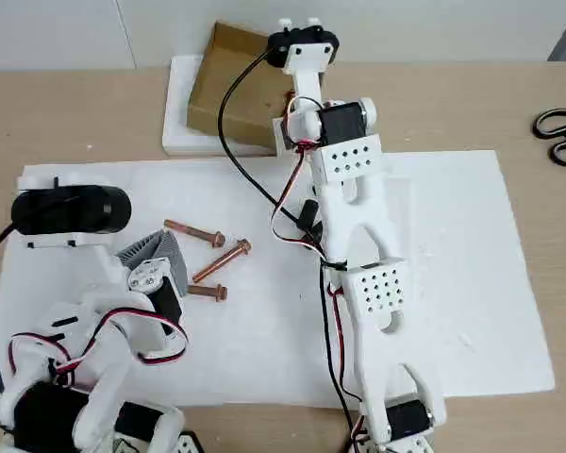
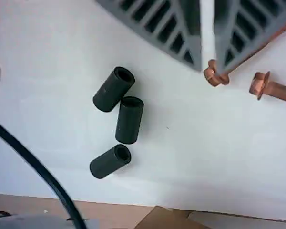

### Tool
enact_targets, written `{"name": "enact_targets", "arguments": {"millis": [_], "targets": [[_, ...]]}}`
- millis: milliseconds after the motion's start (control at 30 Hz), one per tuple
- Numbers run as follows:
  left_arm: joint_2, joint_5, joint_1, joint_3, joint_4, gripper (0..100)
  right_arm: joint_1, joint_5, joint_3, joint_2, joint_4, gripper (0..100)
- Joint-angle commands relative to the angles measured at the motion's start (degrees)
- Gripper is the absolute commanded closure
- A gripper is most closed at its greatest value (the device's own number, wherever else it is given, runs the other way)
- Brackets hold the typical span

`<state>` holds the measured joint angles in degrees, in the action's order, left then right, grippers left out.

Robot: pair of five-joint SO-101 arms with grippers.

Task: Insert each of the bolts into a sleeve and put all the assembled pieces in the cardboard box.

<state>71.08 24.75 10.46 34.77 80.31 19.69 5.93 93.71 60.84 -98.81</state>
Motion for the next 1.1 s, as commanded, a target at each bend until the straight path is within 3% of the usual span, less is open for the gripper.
{"name": "enact_targets", "arguments": {"millis": [0, 100, 233, 433, 700, 1067], "targets": [[0.5, 0.4, -0.4, -0.6, 0.1, 99, 0.0, 1.8, 2.3, -4.7, -1.4, 81.4], [0.5, 0.4, -0.4, -0.6, 0.1, 99, 0.3, 2.5, 1.4, -4.8, -1.9, 87.8], [0.5, 0.4, -0.4, -0.6, 0.1, 99, 0.3, 2.6, -6.5, -7.3, -1.9, 86.3], [0.5, 0.4, -0.4, -0.7, 0.7, 99, 0.3, 7.1, -27.4, -22.6, -1.5, 83.5], [0.5, 0.4, -0.4, -0.3, 1.8, 99, 0.0, 7.6, -54.2, -37.2, -1.3, 83.5], [0.5, 0.4, -0.1, -0.2, 1.8, 99, 1.4, 11.4, -59.8, -34.6, 0.2, 83.4]]}}
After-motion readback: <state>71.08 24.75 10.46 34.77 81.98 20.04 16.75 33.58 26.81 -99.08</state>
